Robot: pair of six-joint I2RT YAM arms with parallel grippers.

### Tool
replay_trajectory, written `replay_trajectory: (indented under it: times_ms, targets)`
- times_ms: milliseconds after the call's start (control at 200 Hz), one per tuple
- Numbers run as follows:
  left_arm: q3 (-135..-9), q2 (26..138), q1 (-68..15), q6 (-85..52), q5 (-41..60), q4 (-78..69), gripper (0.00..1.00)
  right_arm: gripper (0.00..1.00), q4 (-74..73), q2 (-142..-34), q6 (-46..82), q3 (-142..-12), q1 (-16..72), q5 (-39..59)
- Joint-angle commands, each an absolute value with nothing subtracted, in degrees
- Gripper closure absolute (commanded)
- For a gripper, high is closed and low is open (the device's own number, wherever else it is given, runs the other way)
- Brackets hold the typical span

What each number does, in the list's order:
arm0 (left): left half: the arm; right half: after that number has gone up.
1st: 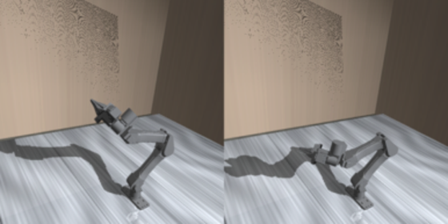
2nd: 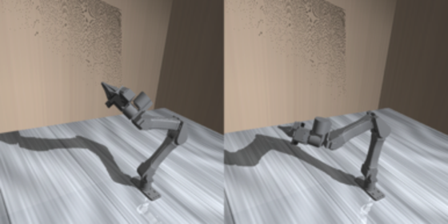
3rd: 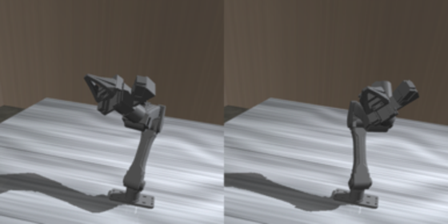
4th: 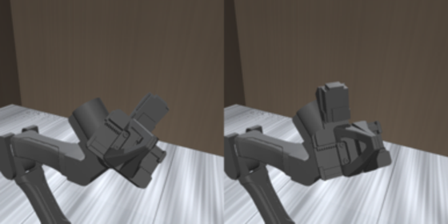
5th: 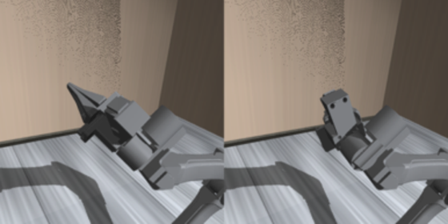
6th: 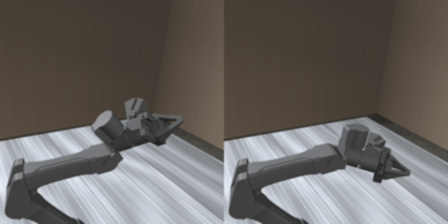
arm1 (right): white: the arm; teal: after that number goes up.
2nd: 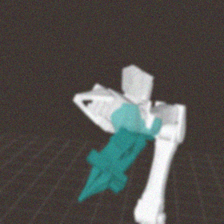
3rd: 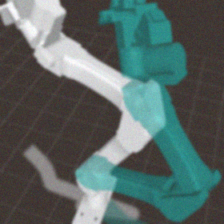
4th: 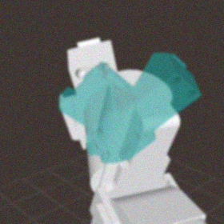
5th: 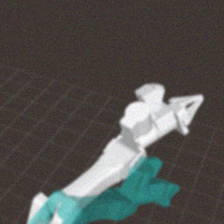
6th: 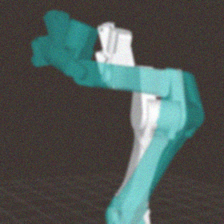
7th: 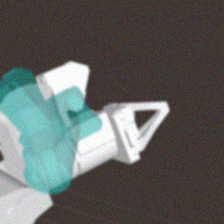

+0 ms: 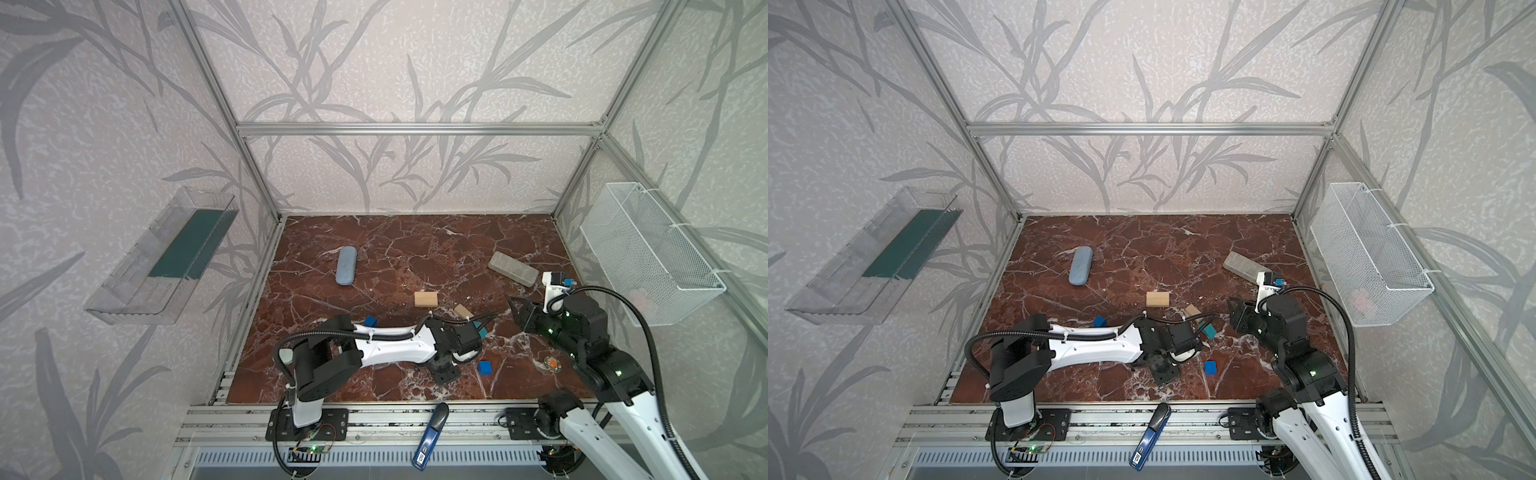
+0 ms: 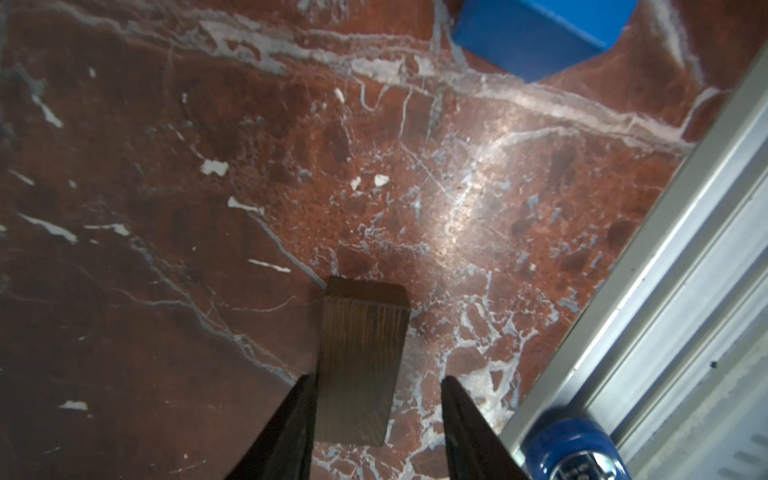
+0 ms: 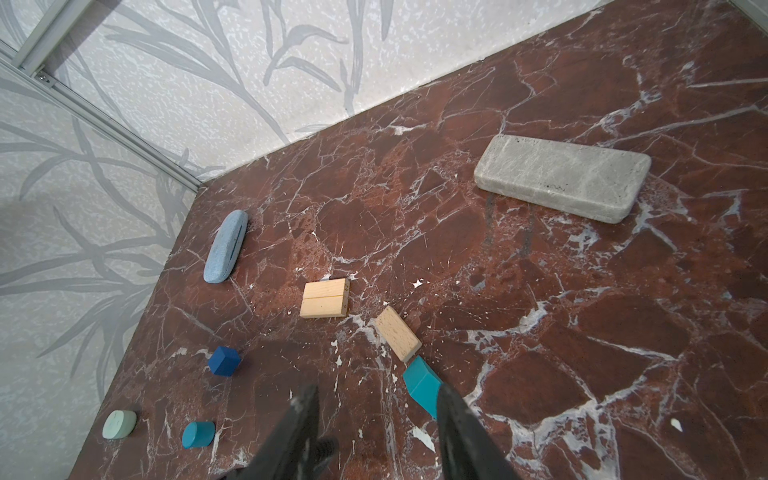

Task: Build the wood block tower
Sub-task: 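Lower the left gripper around the dark brown block and close it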

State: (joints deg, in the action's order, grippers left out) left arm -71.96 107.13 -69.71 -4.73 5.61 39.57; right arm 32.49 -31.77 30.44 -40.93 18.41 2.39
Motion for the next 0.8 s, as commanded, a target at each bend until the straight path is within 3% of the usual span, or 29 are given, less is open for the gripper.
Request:
replay_trajectory:
  times_ms: [0, 285, 800]
  targets:
    - [-73.03, 108.61, -69.87, -4.88, 4.83, 39.97, 0.55, 0.53, 33.01, -31.07, 30.68, -40.22, 18.27, 1.85]
    - [-73.12, 108.7, -69.87, -5.27, 3.79, 39.82, 0.61, 0.53, 32.65, -31.2, 30.85, -39.92, 18.19, 2.01]
    - [-73.42, 109.39, -69.79, -7.41, 2.39, 40.07, 0.83, 0.53, 32.13, -31.42, 31.12, -39.69, 18.19, 2.37]
